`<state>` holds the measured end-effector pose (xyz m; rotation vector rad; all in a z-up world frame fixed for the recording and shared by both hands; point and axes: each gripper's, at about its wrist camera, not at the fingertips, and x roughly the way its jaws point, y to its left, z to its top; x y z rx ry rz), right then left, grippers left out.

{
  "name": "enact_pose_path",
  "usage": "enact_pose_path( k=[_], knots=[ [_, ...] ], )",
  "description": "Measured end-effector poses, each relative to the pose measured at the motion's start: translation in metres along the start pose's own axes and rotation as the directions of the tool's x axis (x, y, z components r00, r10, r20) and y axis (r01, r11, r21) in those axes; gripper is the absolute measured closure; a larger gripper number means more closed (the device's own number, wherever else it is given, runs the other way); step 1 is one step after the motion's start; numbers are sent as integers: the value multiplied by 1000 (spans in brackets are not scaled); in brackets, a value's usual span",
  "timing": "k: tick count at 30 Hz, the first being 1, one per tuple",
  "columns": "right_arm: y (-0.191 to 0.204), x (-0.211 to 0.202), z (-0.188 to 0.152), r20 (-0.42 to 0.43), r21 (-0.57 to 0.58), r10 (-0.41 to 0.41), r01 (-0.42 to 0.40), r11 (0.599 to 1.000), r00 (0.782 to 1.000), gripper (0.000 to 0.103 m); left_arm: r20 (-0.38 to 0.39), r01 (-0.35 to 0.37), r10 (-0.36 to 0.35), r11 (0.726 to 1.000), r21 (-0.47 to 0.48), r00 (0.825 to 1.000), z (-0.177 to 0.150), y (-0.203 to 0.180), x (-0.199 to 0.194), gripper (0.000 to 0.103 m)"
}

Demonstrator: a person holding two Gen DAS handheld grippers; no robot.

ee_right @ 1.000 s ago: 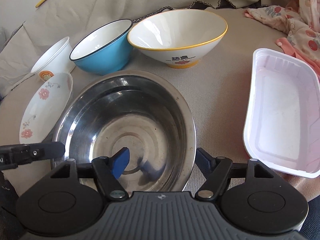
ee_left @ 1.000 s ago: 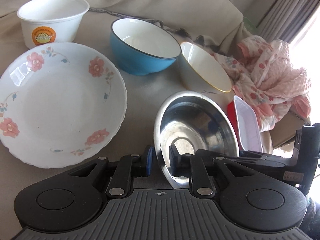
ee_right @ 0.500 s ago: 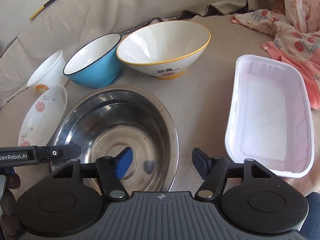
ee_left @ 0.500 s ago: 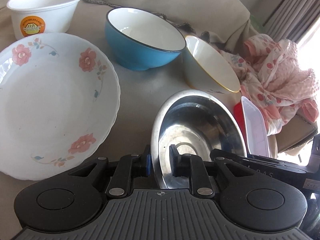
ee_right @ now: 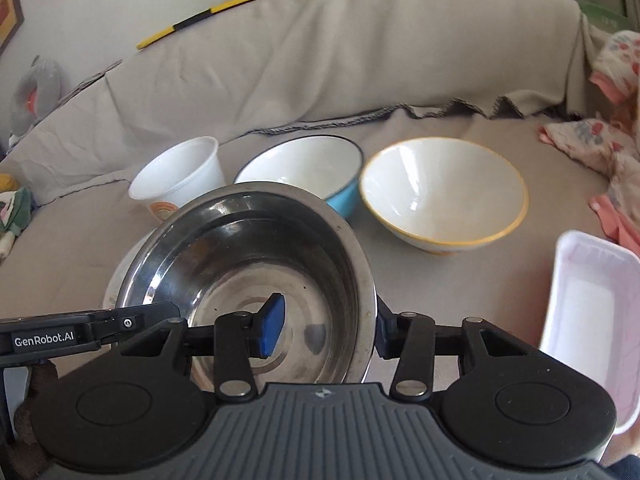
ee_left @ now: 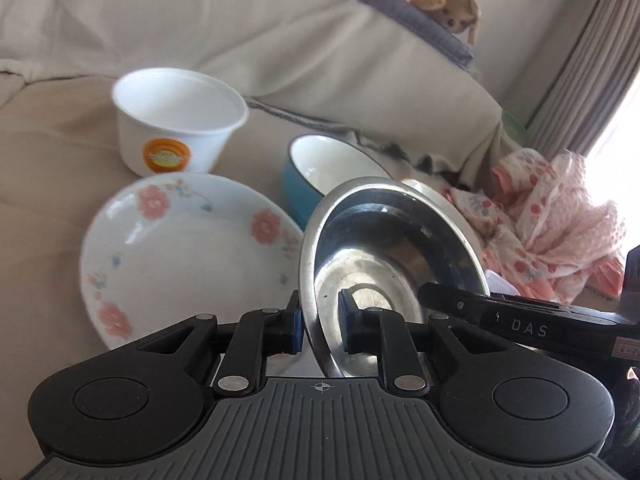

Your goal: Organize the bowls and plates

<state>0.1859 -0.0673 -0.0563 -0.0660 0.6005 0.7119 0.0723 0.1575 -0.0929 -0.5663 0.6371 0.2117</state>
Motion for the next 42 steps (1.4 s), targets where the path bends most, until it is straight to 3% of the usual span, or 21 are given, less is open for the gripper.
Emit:
enact_pose_path(
  k=[6,11,17,24,25,28,31,35,42],
  knots=[
    [55,56,10,-75,-69,60,-65,995,995,58,54,-131,134,990,-58,990,9,48,-9,84],
    [92,82,11,-75,-172,26,-39,984,997,58,67,-191,196,979,-69,978,14,72,-6,84],
    [103,93,13,-66,-210,12,-25,977,998,59,92,-186,192,980,-74,977,14,85,-4,83],
    [104,97,20,-13,-234,-14,10,972,1000,59,127,-285,283,959,0,951,14,83,-6,82],
    [102,97,21,-5,-230,-22,20,973,1000,59,118,-295,293,956,-2,949,14,85,-5,76],
    [94,103,20,-23,-200,-40,35,979,999,57,77,-282,283,959,-30,956,16,94,2,71],
    [83,112,16,-88,-135,-27,15,991,996,55,16,-221,224,969,-111,974,16,109,12,70],
    [68,124,12,-179,6,83,-83,997,980,55,-8,-137,138,971,-197,990,13,123,19,75],
    [61,118,10,-193,41,149,-143,989,970,54,-40,-167,162,963,-210,986,13,118,17,75]
  ],
)
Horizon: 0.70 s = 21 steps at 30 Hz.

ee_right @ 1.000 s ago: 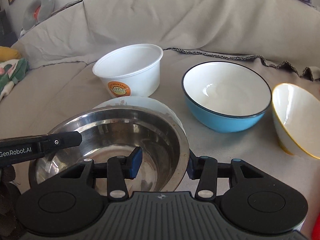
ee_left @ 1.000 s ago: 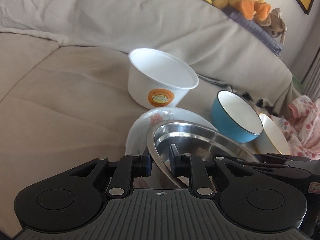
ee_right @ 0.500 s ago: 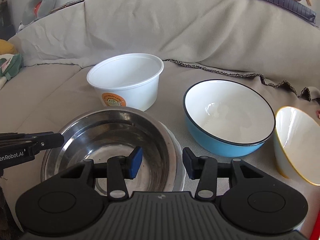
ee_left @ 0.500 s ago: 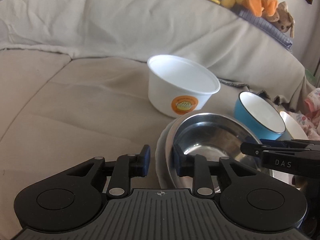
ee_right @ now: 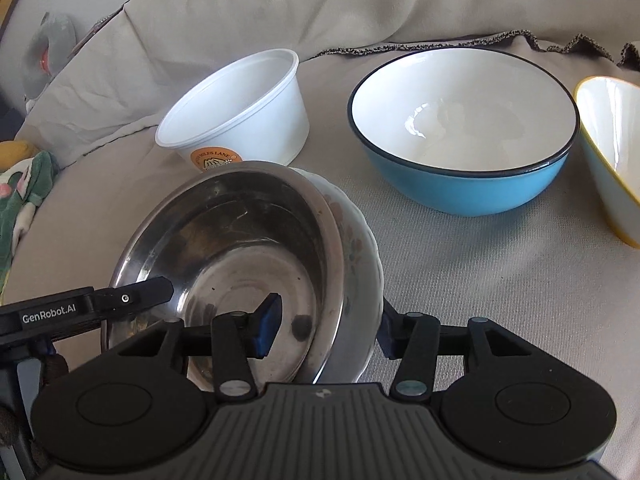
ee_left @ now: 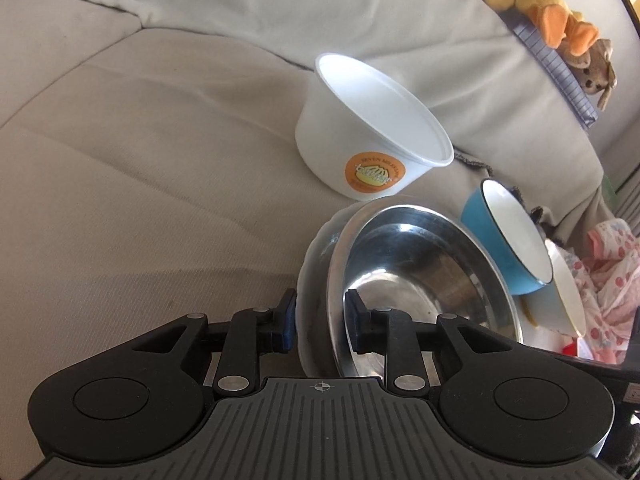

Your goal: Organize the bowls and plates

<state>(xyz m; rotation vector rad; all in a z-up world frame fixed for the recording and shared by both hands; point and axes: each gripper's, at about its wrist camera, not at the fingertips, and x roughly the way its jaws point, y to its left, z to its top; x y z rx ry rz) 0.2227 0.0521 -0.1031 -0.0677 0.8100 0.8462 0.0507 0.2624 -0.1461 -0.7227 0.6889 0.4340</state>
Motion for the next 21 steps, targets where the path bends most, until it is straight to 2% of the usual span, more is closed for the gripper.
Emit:
enact_pose_path(
  k=[5,16,21],
  knots=[
    [-5,-13,-18,5,-21,6,-6,1000,1000,54,-28,-26,28,998,53,999,-5,-23,1,67],
    [-45,-42,-41,43,83,-30,26,996,999,54,-79,3,9,988,152,997,-14,-69,20,67],
    [-43,-41,-46,48,94,-33,28,995,998,52,-66,-13,24,986,166,998,-4,-74,29,67]
  ],
)
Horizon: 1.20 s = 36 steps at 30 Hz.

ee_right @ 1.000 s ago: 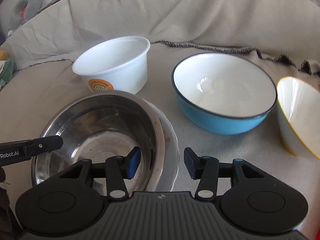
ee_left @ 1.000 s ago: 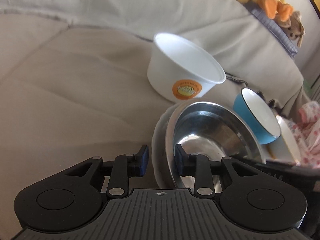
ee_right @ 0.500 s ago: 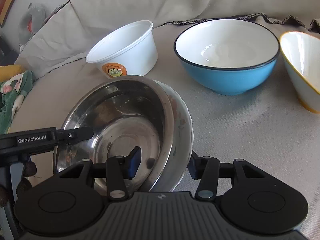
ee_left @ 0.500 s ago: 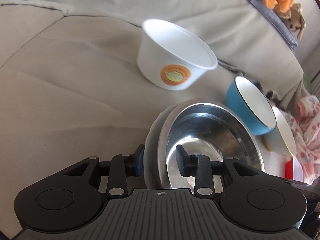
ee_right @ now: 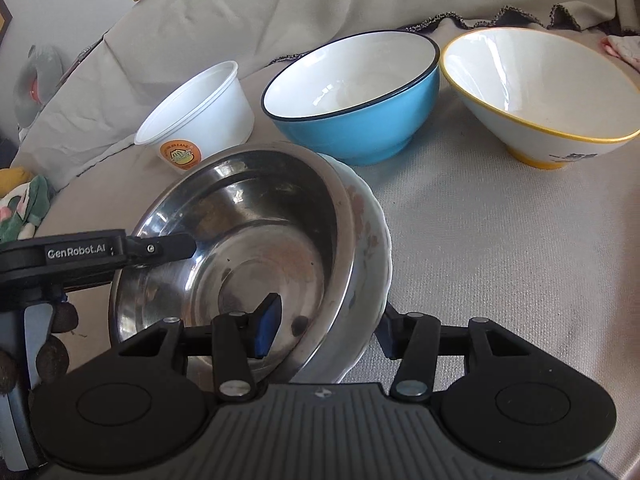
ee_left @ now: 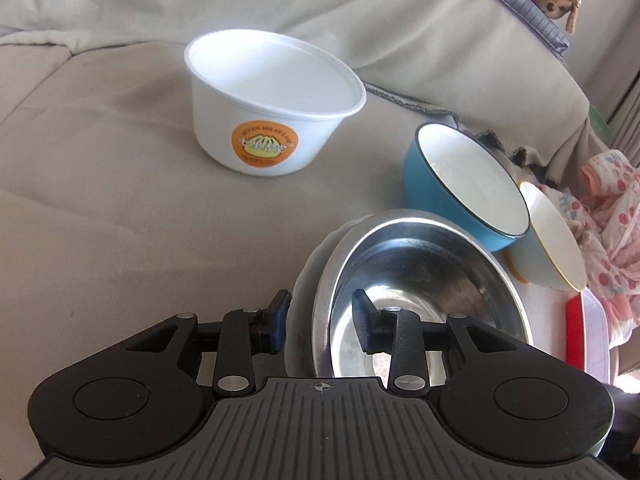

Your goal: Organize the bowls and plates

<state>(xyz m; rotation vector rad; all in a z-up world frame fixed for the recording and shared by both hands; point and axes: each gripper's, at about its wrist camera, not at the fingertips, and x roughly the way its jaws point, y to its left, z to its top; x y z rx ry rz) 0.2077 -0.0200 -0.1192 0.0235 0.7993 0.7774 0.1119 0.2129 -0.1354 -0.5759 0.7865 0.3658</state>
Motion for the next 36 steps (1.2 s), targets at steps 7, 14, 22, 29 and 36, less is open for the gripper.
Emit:
enact_pose_path(
  k=[7,14,22,29,36],
  knots=[
    [3,2,-1,7,-38,4,-4,999,1000,50,4,3,-3,1000,-20,1000,-5,5,1,68],
    [-7,-13,3,30,-36,29,-28,999,999,50,142,-58,56,998,10,988,-1,-7,-29,72],
    [-67,-98,15,276,4,-75,77,997,958,42,215,222,-214,975,-15,953,20,-65,-42,72],
    [-147,-113,49,311,141,-205,168,976,928,41,-15,308,-309,950,-44,951,24,-154,47,72],
    [-196,-72,98,230,244,-194,137,960,954,41,-101,258,-268,960,-108,958,25,-178,103,71]
  ],
)
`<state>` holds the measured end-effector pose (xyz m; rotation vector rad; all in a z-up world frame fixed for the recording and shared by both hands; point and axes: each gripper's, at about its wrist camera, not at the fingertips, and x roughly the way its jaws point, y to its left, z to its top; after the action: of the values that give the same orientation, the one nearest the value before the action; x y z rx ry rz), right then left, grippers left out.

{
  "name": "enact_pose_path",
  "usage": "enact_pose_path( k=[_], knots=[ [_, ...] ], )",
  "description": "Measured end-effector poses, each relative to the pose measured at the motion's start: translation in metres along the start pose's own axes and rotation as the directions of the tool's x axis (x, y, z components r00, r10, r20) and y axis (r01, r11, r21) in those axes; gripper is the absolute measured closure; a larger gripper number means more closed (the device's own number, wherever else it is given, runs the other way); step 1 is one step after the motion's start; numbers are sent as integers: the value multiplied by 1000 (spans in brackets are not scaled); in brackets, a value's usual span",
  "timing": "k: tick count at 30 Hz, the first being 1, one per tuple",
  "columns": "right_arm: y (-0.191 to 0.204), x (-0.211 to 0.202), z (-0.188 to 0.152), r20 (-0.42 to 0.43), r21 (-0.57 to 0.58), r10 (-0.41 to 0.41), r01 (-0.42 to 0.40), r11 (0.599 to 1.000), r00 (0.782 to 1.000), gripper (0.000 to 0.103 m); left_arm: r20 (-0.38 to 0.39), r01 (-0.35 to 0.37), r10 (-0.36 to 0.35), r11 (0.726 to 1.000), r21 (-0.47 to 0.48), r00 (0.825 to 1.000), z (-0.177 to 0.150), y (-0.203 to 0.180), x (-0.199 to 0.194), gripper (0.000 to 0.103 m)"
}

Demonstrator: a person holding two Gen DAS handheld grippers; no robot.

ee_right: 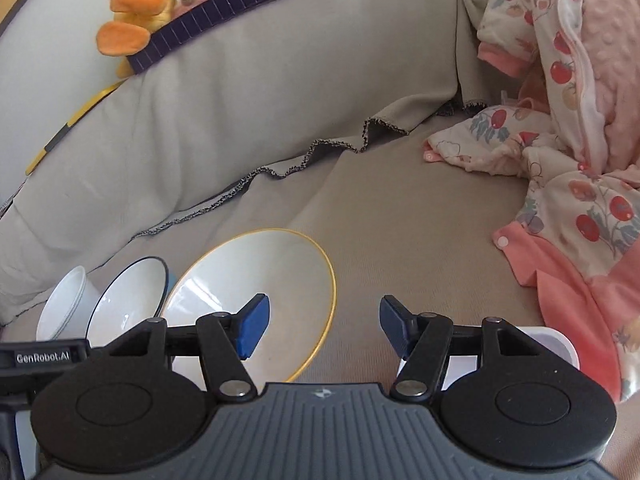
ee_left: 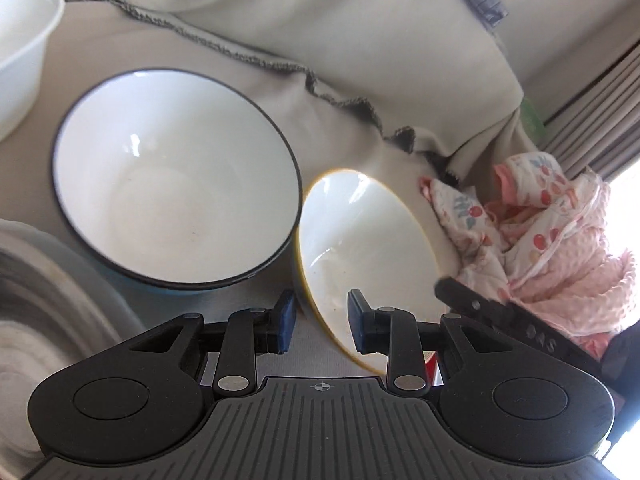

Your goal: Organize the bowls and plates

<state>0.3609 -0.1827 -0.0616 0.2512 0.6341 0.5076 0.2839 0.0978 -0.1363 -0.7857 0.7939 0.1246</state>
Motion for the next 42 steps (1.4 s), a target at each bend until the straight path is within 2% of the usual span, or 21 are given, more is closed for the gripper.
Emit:
enact_pose_path(
  k=[2,6,8,13,18,25,30,42],
  knots=[
    [-2,16,3,-24,32,17,-16,999,1000,41,6,-23,23,1000,22,1000,-2,-2,8,72],
    [3,38,0,-64,37,62,-60,998,996,63,-26,-27,29,998,60,999,-1,-4,15,76],
    [5,40,-4,-74,37,85,-82,996,994,67,-50,-20,24,997,68,998,-2,-4,13,76],
    [16,22,-17,-62,-39,63,-65,997,996,67,-81,-11,21,992,122,996,-16,-7,-4,75],
    [21,-2,-45,-92,-100,70,-79,992,993,67,-114,-12,32,985,169,993,-40,-4,-31,73],
    [24,-30,-82,-138,-111,103,-119,987,985,67,-142,-18,46,981,195,989,-79,4,-60,75],
    [23,-37,-94,-144,-101,98,-114,988,985,67,-172,-3,34,984,176,985,-93,8,-64,75],
    [19,-39,-99,-137,-83,102,-114,990,985,67,-173,9,19,988,156,985,-101,7,-63,75]
  ],
)
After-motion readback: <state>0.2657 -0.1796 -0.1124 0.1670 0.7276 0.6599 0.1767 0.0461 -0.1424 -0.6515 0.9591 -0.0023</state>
